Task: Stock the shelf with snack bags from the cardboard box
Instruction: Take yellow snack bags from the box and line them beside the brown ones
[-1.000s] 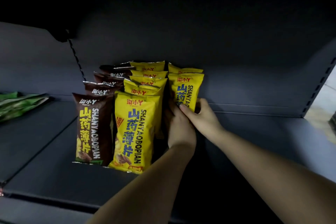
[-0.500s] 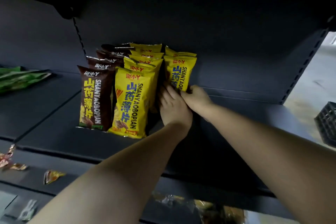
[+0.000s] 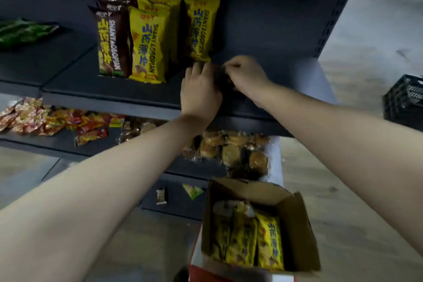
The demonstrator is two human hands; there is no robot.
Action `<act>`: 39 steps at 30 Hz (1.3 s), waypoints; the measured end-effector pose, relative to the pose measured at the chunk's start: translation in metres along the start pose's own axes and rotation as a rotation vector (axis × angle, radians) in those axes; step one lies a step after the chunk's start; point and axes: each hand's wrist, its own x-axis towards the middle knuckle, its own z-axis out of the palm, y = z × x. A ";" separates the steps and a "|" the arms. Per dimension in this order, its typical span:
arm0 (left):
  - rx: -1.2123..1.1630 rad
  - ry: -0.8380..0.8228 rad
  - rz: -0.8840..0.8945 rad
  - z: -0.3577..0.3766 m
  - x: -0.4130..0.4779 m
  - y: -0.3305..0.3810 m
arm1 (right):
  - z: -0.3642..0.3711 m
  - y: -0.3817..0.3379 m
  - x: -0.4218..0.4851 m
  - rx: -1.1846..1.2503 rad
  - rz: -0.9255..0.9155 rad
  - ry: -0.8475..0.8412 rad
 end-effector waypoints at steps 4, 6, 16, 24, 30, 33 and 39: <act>-0.145 0.087 0.138 0.000 -0.060 0.023 | -0.015 0.011 -0.072 -0.010 -0.172 0.000; -0.183 0.084 0.176 0.010 -0.095 0.028 | -0.018 0.031 -0.112 -0.119 -0.294 0.017; 0.039 -0.868 -0.178 0.084 -0.231 0.005 | 0.010 0.192 -0.227 -0.405 0.048 -0.406; -0.024 -1.243 -0.351 0.143 -0.262 -0.026 | 0.062 0.273 -0.241 -0.462 0.499 -0.707; -0.060 -1.336 -0.605 0.192 -0.280 -0.030 | 0.096 0.312 -0.234 -0.320 0.893 -0.715; -0.078 -1.281 -0.681 0.210 -0.282 -0.030 | 0.110 0.327 -0.232 -0.257 0.976 -0.673; -0.128 -1.265 -0.667 0.233 -0.276 -0.021 | 0.130 0.335 -0.230 -0.218 1.092 -0.568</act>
